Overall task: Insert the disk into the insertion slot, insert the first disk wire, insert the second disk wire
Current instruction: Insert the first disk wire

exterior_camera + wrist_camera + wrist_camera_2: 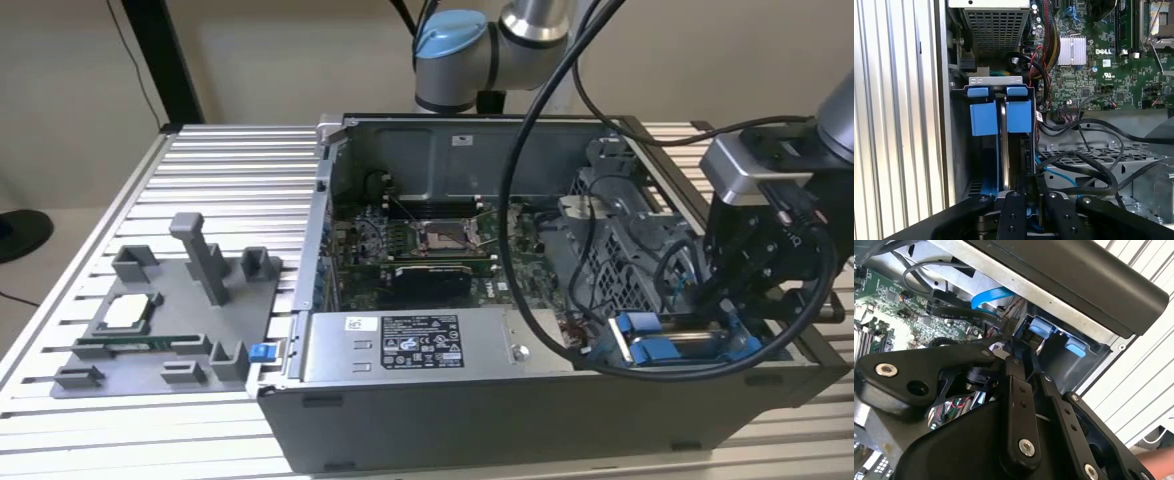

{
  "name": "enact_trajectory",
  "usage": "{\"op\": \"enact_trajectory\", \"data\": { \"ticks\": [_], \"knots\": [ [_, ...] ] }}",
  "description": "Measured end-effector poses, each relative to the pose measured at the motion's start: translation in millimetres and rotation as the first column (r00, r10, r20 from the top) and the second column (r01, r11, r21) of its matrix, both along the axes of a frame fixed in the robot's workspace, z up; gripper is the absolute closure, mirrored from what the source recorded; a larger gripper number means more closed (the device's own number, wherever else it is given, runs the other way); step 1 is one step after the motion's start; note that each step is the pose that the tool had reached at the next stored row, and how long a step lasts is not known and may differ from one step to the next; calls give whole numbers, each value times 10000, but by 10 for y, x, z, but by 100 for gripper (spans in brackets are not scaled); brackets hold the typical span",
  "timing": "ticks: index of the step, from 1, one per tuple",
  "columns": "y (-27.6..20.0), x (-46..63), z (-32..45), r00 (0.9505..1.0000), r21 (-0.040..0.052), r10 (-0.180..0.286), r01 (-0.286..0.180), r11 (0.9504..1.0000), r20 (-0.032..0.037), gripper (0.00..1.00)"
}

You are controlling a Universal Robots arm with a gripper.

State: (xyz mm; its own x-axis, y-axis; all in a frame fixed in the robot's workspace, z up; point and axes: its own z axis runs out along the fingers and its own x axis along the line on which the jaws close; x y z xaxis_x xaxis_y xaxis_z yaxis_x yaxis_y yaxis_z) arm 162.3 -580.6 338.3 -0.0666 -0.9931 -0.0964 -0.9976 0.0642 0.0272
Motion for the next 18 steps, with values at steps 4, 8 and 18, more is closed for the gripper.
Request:
{"op": "enact_trajectory", "data": {
  "ticks": [4, 8, 18],
  "knots": [
    [5, -1, 9, 10000, 5, -1, 1, 10000, -1, 100],
    [17, 0, 13, 10000, 0, 0, 0, 10000, 0, 100],
    [20, 0, -17, 10000, 11, 16, -16, 10000, 1, 100]
  ]
}}
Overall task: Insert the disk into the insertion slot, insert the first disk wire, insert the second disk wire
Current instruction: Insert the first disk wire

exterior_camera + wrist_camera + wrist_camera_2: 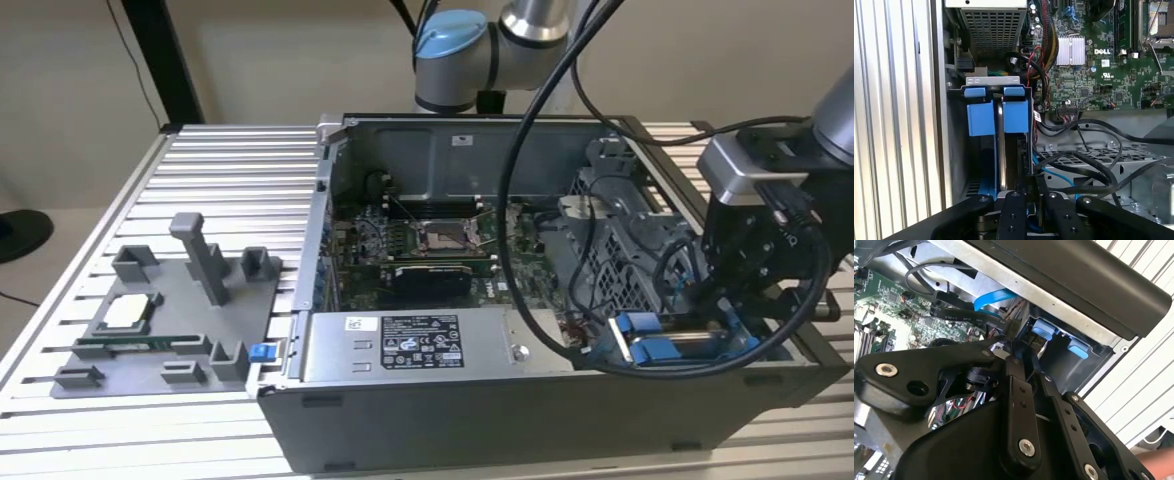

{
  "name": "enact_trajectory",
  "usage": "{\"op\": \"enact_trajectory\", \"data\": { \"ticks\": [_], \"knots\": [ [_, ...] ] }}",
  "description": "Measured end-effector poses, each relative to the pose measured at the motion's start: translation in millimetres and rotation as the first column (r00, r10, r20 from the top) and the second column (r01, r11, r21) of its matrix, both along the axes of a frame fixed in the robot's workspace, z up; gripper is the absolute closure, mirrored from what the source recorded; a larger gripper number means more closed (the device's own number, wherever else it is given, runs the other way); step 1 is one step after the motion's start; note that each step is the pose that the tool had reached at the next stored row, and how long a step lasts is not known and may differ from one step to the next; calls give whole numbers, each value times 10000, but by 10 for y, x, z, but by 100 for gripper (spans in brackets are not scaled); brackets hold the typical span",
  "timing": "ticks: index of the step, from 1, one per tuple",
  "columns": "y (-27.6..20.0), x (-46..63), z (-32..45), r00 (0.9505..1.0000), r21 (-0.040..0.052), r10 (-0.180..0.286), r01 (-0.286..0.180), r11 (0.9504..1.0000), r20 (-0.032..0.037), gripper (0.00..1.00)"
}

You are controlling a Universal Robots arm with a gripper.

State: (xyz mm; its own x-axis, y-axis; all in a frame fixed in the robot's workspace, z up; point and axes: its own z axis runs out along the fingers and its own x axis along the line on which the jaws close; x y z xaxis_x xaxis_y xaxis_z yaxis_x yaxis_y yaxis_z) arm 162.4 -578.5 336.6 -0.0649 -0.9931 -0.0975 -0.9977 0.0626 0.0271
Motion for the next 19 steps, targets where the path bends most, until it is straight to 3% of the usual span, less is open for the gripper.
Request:
{"op": "enact_trajectory", "data": {
  "ticks": [4, 10, 15, 17, 19],
  "knots": [
    [-1, 0, -3, 10000, -18, 10, -10, 10000, 1, 100],
    [-2, 0, -96, 10000, -17, 14, -14, 10000, -3, 100],
    [-2, -1, -104, 10000, -8, 12, -12, 10000, -9, 100],
    [-3, 0, -48, 10000, 4, 12, -12, 10000, -8, 100],
    [-2, 0, 56, 10000, -15, 14, -14, 10000, -9, 100]
  ]
}}
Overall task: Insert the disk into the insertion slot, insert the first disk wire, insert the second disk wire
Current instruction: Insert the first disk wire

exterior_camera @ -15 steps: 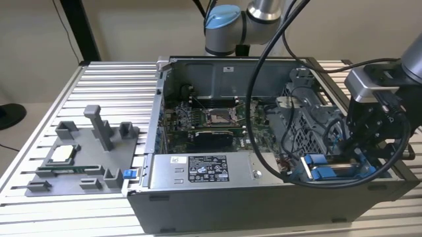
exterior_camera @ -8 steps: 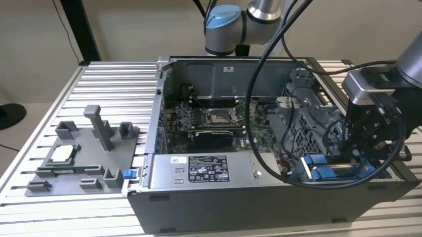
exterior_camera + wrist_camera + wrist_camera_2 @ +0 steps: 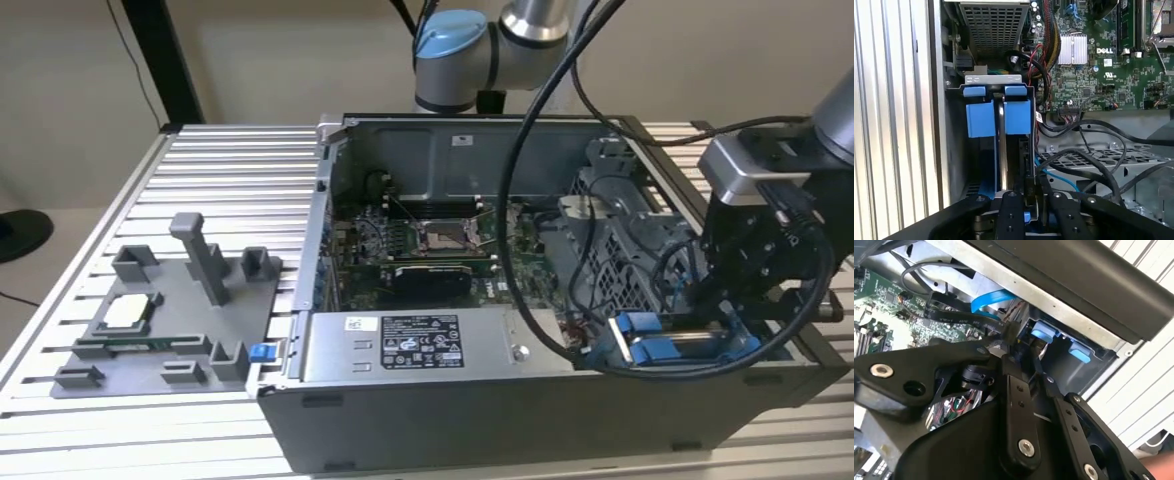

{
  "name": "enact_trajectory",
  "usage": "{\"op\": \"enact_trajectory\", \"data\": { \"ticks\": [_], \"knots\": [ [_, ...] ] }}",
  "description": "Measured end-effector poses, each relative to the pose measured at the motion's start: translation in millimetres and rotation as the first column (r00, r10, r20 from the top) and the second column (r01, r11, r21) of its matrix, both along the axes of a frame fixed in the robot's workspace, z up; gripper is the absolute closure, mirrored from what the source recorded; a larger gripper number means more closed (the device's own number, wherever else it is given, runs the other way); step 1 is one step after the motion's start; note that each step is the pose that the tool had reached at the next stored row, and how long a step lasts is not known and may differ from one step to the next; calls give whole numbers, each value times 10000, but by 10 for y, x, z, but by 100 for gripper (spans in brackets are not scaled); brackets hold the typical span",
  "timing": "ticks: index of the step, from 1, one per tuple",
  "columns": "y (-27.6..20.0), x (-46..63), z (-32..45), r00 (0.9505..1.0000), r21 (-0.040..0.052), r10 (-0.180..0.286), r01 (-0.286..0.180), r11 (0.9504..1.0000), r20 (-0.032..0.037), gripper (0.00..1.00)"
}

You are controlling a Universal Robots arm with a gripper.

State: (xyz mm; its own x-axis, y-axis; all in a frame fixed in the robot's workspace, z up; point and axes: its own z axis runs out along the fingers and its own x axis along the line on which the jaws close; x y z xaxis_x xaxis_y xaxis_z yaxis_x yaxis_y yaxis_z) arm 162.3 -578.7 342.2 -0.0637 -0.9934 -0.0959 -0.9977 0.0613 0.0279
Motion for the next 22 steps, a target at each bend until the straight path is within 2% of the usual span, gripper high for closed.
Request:
{"op": "enact_trajectory", "data": {
  "ticks": [6, 7, 11, 16, 20, 21, 22],
  "knots": [
    [0, 0, 270, 10000, -3, 0, 0, 10000, 0, 100],
    [0, 0, 296, 10000, -4, 0, 0, 10000, 0, 100],
    [0, 15, 302, 10000, -3, 2, -2, 10000, 0, 100],
    [17, 238, 301, 10000, -3, 0, 0, 10000, -48, 100],
    [21, 274, 300, 10000, -4, -1, 1, 10000, -54, 100],
    [21, 274, 300, 10000, -2, -1, 1, 10000, -54, 0],
    [21, 274, 298, 10000, 1, -1, 1, 10000, -54, 0]
  ]
}}
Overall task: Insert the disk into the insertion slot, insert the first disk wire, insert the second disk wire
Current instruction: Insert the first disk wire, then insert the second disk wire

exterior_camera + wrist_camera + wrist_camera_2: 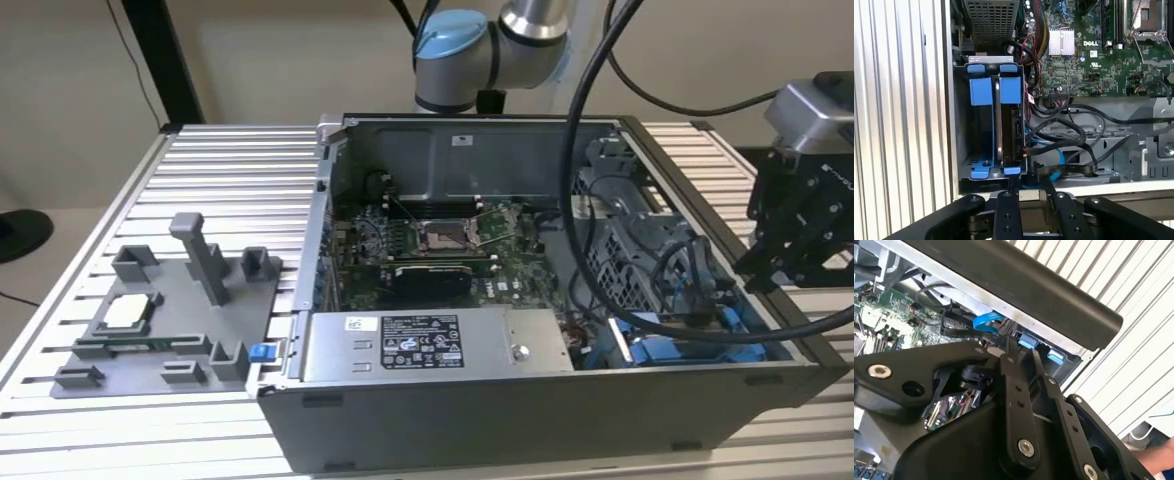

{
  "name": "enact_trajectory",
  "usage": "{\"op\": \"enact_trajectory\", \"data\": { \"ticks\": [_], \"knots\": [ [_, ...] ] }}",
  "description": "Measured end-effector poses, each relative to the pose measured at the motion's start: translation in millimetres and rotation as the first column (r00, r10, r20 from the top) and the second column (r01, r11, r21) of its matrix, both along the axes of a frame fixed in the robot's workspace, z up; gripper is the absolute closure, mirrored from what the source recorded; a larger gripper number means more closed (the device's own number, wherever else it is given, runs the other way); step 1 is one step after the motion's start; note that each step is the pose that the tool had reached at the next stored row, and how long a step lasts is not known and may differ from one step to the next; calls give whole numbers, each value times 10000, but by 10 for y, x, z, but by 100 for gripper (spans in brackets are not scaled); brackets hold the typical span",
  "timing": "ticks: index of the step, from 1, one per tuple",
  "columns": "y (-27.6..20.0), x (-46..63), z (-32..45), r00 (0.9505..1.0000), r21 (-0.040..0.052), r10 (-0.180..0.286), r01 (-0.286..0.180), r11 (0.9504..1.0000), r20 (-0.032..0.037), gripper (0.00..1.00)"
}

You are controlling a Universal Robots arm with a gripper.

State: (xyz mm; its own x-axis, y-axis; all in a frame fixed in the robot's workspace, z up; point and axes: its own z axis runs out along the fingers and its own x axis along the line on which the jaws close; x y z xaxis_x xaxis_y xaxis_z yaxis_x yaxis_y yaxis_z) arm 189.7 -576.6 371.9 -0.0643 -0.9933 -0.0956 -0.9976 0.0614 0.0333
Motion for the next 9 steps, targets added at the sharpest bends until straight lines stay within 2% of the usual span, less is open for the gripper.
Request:
{"op": "enact_trajectory", "data": {
  "ticks": [5, 9],
  "knots": [
    [31, 2, -59, 10000, 1, 2, -2, 10000, -16, 0],
    [99, 12, -94, 9999, 1, 1, -1, 10000, -115, 0]
  ]
}}
